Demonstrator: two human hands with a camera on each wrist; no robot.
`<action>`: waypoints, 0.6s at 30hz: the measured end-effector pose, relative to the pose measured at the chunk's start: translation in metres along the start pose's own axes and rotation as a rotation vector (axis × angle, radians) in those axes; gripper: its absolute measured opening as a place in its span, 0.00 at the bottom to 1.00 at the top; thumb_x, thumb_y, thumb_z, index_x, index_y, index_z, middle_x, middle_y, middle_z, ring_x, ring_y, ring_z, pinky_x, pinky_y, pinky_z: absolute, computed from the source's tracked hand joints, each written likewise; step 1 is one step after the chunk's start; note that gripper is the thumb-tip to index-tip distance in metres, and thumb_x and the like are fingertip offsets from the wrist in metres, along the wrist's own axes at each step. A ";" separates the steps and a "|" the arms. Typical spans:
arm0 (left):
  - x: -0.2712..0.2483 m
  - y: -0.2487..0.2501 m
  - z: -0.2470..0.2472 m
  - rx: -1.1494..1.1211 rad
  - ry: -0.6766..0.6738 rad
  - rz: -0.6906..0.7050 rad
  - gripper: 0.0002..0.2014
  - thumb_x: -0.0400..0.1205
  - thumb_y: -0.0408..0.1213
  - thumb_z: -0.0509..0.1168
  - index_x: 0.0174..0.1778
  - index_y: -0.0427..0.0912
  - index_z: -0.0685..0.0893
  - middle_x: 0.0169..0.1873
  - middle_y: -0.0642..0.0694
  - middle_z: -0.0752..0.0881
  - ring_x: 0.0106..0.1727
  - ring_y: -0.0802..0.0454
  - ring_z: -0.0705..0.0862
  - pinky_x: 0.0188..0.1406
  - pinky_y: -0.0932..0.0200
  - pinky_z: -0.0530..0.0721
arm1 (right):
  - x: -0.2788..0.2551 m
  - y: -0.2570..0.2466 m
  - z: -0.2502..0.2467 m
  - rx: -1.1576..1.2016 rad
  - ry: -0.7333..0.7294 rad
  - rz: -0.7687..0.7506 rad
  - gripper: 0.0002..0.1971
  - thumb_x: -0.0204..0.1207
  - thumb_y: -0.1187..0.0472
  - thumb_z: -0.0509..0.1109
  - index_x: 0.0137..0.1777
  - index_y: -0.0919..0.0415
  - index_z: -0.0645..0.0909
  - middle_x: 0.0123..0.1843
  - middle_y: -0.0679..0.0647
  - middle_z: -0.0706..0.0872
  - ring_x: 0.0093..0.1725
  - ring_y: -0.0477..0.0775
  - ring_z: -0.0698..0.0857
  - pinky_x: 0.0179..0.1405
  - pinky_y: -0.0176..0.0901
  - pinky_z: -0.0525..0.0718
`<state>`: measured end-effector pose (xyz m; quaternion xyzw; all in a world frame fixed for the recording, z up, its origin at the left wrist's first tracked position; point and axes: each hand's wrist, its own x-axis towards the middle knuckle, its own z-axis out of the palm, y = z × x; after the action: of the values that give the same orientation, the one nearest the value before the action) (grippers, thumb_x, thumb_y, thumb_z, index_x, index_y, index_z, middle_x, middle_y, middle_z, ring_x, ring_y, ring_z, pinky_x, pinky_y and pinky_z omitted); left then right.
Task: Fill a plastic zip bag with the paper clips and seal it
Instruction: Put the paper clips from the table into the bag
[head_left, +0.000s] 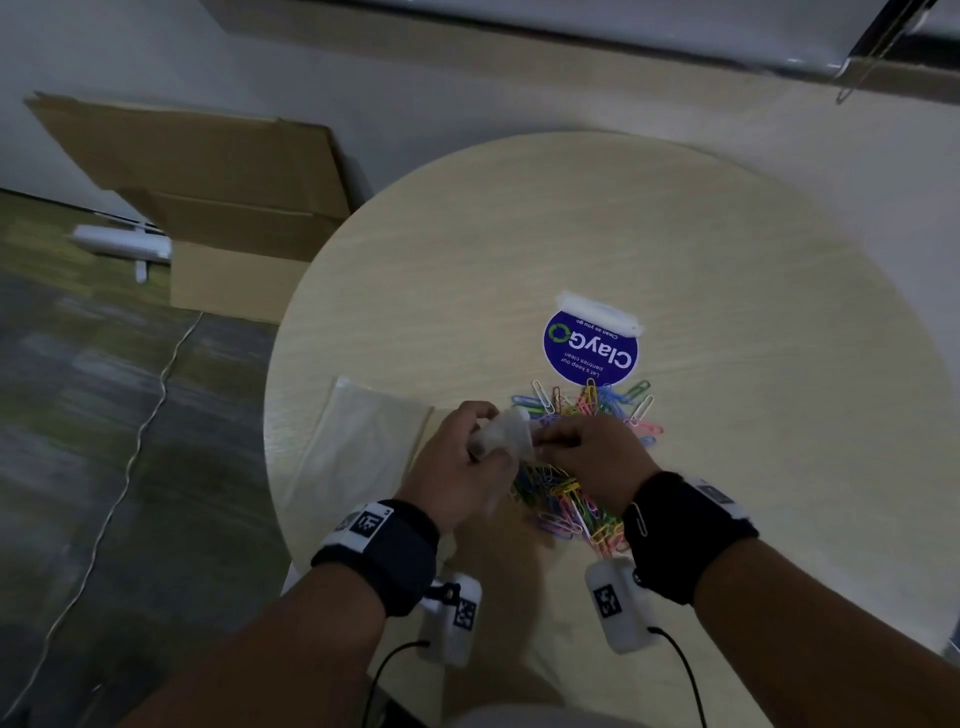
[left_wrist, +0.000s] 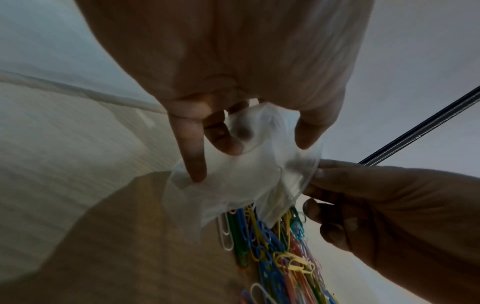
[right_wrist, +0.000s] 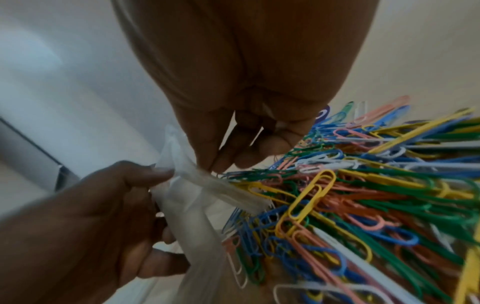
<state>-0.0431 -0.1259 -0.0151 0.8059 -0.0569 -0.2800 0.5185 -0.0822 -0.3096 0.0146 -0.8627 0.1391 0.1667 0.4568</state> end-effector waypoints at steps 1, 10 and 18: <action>0.002 0.001 0.000 0.005 -0.002 -0.006 0.10 0.79 0.48 0.66 0.52 0.69 0.76 0.44 0.53 0.83 0.35 0.54 0.83 0.32 0.57 0.81 | 0.002 -0.003 0.000 -0.049 0.043 -0.022 0.07 0.73 0.61 0.74 0.49 0.54 0.90 0.43 0.47 0.88 0.44 0.48 0.85 0.47 0.40 0.79; 0.003 0.016 -0.011 -0.223 -0.054 -0.196 0.13 0.91 0.38 0.54 0.45 0.55 0.81 0.33 0.50 0.76 0.35 0.53 0.77 0.34 0.59 0.75 | 0.023 0.008 -0.007 -0.099 -0.016 0.036 0.06 0.75 0.54 0.71 0.47 0.50 0.89 0.43 0.49 0.90 0.45 0.50 0.87 0.51 0.46 0.84; 0.005 0.025 -0.015 -0.319 -0.015 -0.246 0.14 0.91 0.38 0.56 0.44 0.59 0.80 0.42 0.55 0.83 0.44 0.56 0.83 0.60 0.48 0.80 | 0.027 0.001 0.000 -0.018 -0.010 0.025 0.04 0.74 0.57 0.73 0.45 0.56 0.87 0.37 0.42 0.86 0.42 0.49 0.85 0.48 0.48 0.84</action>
<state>-0.0266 -0.1270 0.0093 0.7121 0.0833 -0.3528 0.6012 -0.0586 -0.3122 0.0025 -0.8641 0.1464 0.1779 0.4475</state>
